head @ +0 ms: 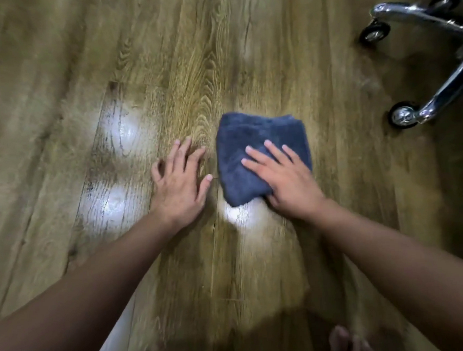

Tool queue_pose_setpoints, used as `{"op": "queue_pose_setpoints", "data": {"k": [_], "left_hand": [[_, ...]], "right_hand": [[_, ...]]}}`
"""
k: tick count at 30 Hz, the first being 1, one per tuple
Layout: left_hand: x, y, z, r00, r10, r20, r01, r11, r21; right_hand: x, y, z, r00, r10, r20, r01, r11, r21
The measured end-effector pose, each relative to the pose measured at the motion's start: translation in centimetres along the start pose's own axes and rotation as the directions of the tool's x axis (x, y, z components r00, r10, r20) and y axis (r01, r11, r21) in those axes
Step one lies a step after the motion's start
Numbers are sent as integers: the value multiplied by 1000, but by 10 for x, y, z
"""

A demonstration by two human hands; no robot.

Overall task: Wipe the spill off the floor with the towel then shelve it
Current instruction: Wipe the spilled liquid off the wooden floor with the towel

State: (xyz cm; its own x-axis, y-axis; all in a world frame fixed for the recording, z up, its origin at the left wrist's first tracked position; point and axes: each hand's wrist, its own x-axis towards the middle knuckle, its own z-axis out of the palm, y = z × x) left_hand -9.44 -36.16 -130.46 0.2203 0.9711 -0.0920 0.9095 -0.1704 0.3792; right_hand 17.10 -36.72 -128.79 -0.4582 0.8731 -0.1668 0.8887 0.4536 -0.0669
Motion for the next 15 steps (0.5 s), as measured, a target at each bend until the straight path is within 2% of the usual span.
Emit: {"op": "queue_pose_setpoints", "data": {"k": [2,4,6,8,11,15], "left_hand": [[-8,-7,1,999,4,55,-9,995,95],[-15,-11,3,995,32,98,-49,982,182],[-16,-13,2,994,44,105,-65,976,206],[-14,-13,2,995,36,92,-53,981,186],[-8,-18,1,999,24,49,-31,989,146],[10,-32,-11,999,10,-44,-5,992,129]], "right_hand": [[33,24,-10,980,197,-23,-196,979,55],[69,49,-22,922,386,-12,-381,915,133],[94,61,-30,870,493,25,-486,847,213],[100,54,-31,847,531,30,-521,817,247],[71,22,-20,896,442,-37,-432,888,160],[3,-27,-5,991,132,2,-132,989,71]]}}
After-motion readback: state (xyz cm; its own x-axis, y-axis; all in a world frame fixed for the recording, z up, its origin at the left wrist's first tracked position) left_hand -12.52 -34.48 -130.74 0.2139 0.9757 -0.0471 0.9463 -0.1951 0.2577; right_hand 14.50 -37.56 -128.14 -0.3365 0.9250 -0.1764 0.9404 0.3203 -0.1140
